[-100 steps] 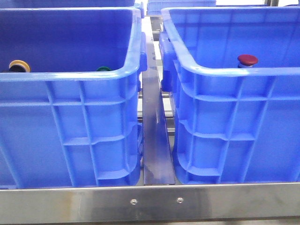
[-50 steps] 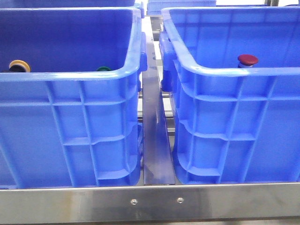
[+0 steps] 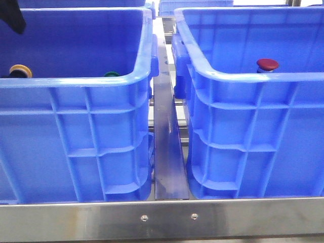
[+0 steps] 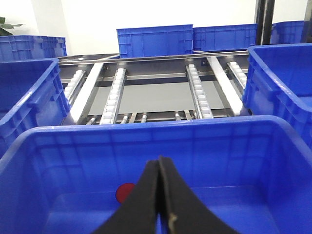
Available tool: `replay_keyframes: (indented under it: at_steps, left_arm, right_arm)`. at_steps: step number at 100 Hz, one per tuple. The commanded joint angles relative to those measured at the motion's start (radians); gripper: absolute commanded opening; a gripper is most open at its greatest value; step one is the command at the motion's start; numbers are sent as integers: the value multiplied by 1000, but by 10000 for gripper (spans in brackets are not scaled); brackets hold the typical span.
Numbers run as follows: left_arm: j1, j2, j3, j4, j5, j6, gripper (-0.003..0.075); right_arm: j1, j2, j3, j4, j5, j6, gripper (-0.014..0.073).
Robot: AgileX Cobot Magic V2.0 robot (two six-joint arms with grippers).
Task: Pick red and yellow buttons and place in box
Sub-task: 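Lower the left gripper into the button bin and grasp a yellow-capped button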
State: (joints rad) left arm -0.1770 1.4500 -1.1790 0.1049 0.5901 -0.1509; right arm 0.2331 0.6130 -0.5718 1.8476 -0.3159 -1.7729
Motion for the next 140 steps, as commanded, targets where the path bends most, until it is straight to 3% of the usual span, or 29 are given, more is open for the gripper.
replay_keyframes:
  at_steps: [1,119,128,140]
  left_arm:
    - [5,29,-58,19,-55,-12,587]
    - [36,252,-90,61,-105,-38,583]
    - [36,252,-90,61,-109,-38,531]
    - [36,252,-90,61,-109,-38,336]
  right_arm:
    - [4,-3,-27,48,32,-13,-69]
    - [4,-3,-27,48,32,-13,-69]
    - [4,-3,-27,48,32,-13,-69]
    - [4,-3,-27,48,32,-13,-69]
